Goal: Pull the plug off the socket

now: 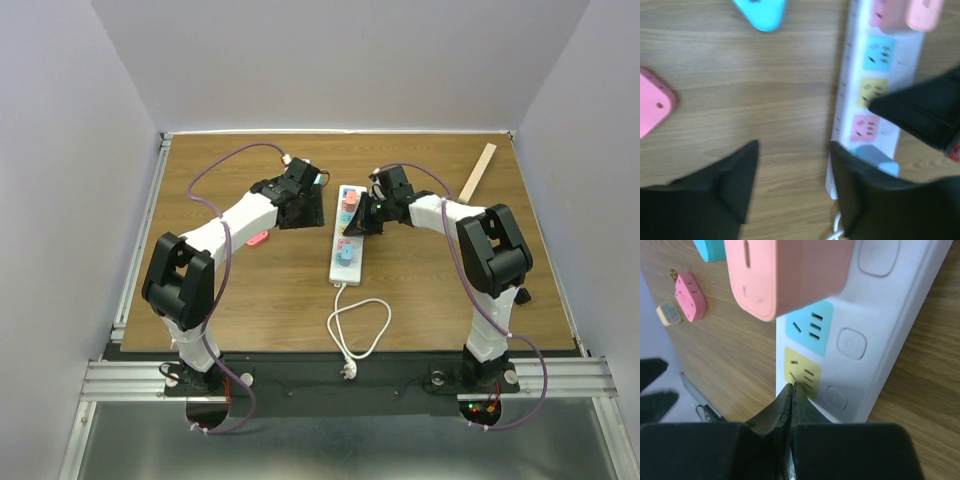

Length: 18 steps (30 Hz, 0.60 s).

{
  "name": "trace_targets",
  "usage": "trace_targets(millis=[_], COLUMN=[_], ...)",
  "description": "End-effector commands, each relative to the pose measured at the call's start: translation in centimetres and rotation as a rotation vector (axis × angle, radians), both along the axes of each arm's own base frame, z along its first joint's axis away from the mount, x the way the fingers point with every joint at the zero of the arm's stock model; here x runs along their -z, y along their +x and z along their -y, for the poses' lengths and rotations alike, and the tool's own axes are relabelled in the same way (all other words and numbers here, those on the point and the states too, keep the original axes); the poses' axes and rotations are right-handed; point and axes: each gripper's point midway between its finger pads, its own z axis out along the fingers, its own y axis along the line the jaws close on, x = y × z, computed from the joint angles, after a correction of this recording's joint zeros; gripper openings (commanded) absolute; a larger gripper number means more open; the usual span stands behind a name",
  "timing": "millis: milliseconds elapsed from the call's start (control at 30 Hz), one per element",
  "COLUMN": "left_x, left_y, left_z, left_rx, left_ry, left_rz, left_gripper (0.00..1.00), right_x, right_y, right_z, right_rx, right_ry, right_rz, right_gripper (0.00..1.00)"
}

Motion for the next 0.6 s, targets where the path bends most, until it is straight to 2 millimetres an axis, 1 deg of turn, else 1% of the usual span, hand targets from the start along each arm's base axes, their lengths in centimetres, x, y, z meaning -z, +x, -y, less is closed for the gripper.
trace_targets(millis=[0, 33, 100, 133, 167, 233, 300, 333, 367, 433, 467, 533, 567], left_x=[1.9, 2.2, 2.5, 2.9, 3.0, 3.0, 3.6, 4.3, 4.6, 5.8, 7.0, 8.0, 8.9], left_y=[2.5, 3.2, 4.2, 4.7, 5.1, 6.0, 6.7, 7.0, 7.3, 7.3, 7.1, 6.8, 6.5], left_z=[-4.8, -5.8, -6.2, -6.5, -6.5, -6.1, -5.9, -5.7, -5.9, -6.4, -7.0, -8.0, -9.0], left_rx=[-0.130, -0.154, -0.152, -0.150, -0.148, -0.125, -0.114, -0.108, -0.114, -0.124, -0.145, -0.174, -0.195], left_ry=[0.050, 0.053, 0.048, 0.025, 0.011, -0.015, -0.020, -0.018, -0.017, -0.001, 0.014, 0.038, 0.047], left_rz=[0.004, 0.006, 0.023, 0.018, 0.022, 0.034, 0.026, 0.013, 0.007, -0.029, -0.065, -0.086, -0.103], left_gripper=[0.50, 0.29, 0.14, 0.02, 0.00, 0.00, 0.00, 0.00, 0.00, 0.00, 0.00, 0.00, 0.00], right_x=[-0.8, -0.9, -0.8, -0.7, -0.7, -0.6, -0.6, -0.6, -0.6, -0.6, -0.7, -0.7, -0.6], right_y=[0.0, -0.1, -0.4, -0.5, -0.5, -0.8, -0.7, -0.7, -0.8, -0.8, -0.8, -0.8, -0.8], right_z=[-0.1, -0.1, 0.1, 0.2, 0.3, 0.2, 0.3, 0.2, 0.2, 0.1, 0.1, 0.1, 0.2], right_rx=[-0.009, -0.011, -0.013, -0.014, -0.012, -0.016, -0.016, -0.019, -0.020, -0.023, -0.025, -0.027, -0.027], right_ry=[0.032, 0.033, 0.027, 0.025, 0.025, 0.025, 0.027, 0.029, 0.029, 0.031, 0.032, 0.030, 0.028], right_rz=[0.033, 0.035, 0.034, 0.034, 0.034, 0.027, 0.026, 0.027, 0.025, 0.026, 0.028, 0.031, 0.031], right_gripper=[0.00, 0.00, 0.00, 0.01, 0.00, 0.00, 0.00, 0.00, 0.00, 0.00, 0.00, 0.00, 0.00])
